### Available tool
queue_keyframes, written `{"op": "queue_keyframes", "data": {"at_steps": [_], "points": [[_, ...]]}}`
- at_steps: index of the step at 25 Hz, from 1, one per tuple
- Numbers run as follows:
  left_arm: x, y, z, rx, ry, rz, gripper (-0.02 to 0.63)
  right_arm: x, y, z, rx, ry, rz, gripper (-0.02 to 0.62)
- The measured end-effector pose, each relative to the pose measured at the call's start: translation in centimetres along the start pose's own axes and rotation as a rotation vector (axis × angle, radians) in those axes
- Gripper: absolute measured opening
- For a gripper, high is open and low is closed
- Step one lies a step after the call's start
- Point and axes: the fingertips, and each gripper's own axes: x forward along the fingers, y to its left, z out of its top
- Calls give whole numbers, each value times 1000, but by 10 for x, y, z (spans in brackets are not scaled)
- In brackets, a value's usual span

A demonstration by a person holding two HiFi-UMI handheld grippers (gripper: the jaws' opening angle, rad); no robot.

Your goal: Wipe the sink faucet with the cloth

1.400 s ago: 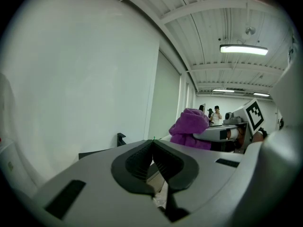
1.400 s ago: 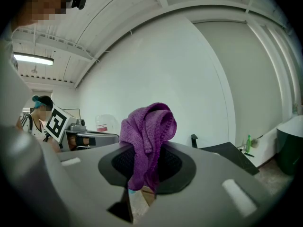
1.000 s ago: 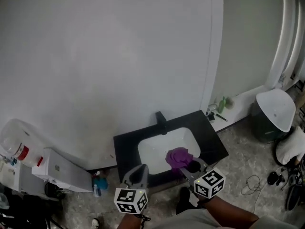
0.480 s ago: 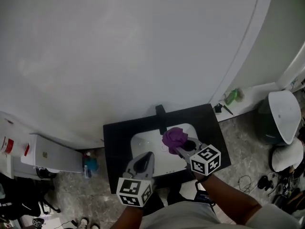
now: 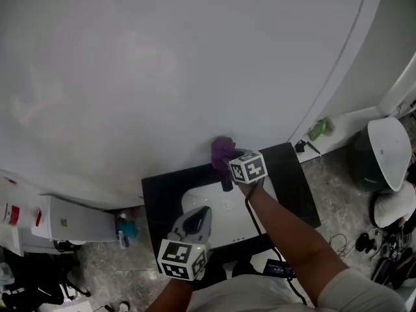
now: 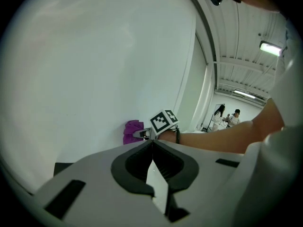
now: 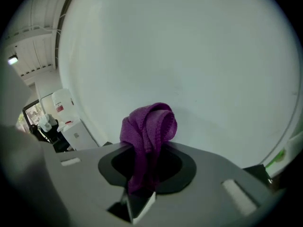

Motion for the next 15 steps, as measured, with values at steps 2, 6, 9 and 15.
{"op": "queue_keyframes", "data": {"at_steps": [2, 6, 9, 15], "points": [[3, 3, -2, -2, 11, -5, 9, 12, -3, -7, -17, 45, -13, 81], [7, 13, -3, -10, 3, -7, 9, -9, 17, -39, -24, 53, -8, 80], [7, 17, 1, -10, -6, -14, 9, -36, 48, -85, 22, 96, 40, 78], [6, 24, 5, -10, 0, 6, 9, -11, 18, -17, -40, -20, -6, 80]]}}
